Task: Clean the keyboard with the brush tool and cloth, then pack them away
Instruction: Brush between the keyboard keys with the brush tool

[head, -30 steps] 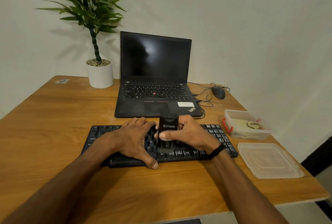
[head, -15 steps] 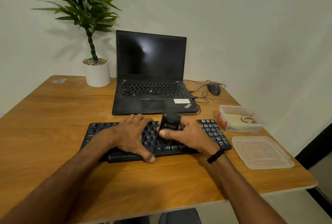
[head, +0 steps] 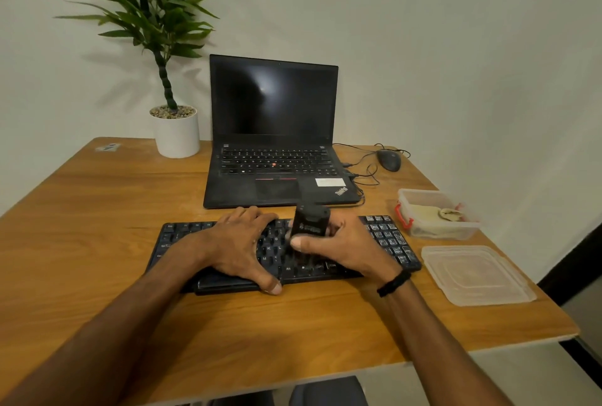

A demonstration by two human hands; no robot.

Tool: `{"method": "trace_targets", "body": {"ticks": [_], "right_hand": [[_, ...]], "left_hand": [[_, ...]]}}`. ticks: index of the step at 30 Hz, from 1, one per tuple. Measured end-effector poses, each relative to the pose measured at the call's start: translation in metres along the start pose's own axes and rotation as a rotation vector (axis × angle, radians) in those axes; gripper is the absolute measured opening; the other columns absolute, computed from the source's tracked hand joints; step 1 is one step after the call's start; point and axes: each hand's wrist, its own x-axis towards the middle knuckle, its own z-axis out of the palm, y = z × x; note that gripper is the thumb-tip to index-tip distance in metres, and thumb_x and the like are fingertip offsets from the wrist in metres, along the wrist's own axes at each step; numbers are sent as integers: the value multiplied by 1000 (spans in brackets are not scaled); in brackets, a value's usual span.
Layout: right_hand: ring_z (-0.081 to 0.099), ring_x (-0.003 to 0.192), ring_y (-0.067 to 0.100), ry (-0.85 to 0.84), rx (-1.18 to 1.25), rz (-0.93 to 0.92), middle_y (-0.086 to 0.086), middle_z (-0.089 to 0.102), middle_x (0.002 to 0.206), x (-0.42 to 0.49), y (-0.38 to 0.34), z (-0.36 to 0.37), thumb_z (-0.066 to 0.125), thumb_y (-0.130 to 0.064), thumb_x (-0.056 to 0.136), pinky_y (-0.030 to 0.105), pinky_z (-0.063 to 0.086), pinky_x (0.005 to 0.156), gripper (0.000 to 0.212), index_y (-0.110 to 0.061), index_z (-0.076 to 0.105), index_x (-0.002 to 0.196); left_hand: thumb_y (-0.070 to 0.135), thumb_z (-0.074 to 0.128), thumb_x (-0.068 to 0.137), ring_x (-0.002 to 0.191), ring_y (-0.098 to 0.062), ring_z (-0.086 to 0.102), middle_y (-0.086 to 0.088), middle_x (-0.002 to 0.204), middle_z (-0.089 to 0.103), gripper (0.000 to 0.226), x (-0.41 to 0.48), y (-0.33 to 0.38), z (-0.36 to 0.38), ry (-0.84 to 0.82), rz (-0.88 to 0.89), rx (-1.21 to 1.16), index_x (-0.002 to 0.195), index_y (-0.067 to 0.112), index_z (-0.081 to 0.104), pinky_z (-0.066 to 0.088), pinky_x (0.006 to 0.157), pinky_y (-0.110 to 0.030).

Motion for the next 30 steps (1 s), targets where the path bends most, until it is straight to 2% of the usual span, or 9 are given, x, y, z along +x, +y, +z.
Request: {"method": "trace_targets", "body": {"ticks": [2,6,10,13,17,20,26,28,30], "right_hand": [[71,102,17,-152,59,21,3,74,109,-5,0,3,80,-20,81,38,58,88,37,-12,69,115],[72,92,9,97,-64,7,-2,74,101,-3,1,-3,81,-36,77,38,61,80,34,-27,68,107],[72,99,16,-147,42,23,2,75,106,-10,-1,1,81,-21,80,36,58,86,35,-15,70,112],[72,89,10,94,-86,-6,-1,75,99,-6,0,0,81,-35,78,42,61,79,32,-27,69,106],[72,96,14,-63,9,14,2,75,105,-7,1,-6,82,-27,78,40,60,85,37,-15,70,110],[73,90,12,90,-65,-10,1,75,100,-5,7,-9,82,-37,76,44,61,79,39,-18,70,108],[72,95,14,7,-22,29,2,75,103,-7,13,-18,83,-31,77,41,59,84,40,-17,70,112],[72,90,10,120,-67,22,-1,75,98,-6,14,-20,83,-35,76,39,61,78,35,-22,70,106],[72,96,13,-3,-19,30,1,75,103,-6,13,-20,83,-29,78,39,60,84,37,-17,70,110]], "left_hand": [[88,74,53,145,-24,20,5,158,18,144,-1,0,2,-1,8,7,162,29,2,18,123,-45],[87,75,53,145,-24,21,4,159,18,143,0,1,1,-11,-3,3,162,29,2,18,123,-45],[93,68,45,144,-23,21,4,158,19,148,0,0,1,-17,5,3,162,29,3,18,122,-45],[97,59,37,143,-22,23,6,156,20,153,0,0,1,-23,-5,-6,162,30,3,20,122,-45],[98,58,37,144,-23,22,5,156,20,153,0,-1,0,-16,-1,-5,162,30,3,20,123,-45],[97,57,36,144,-22,22,4,157,20,153,-1,0,0,-24,-8,-12,162,30,2,20,123,-45],[87,75,53,149,-26,15,2,161,14,144,-4,6,-1,-25,-17,-1,162,29,0,14,124,-45],[96,68,42,147,-25,19,2,159,17,153,-3,5,-2,-32,-8,-3,162,29,1,16,123,-45],[106,53,26,144,-22,22,4,156,20,164,-2,4,-2,-31,-4,1,162,30,2,19,122,-43]]}}
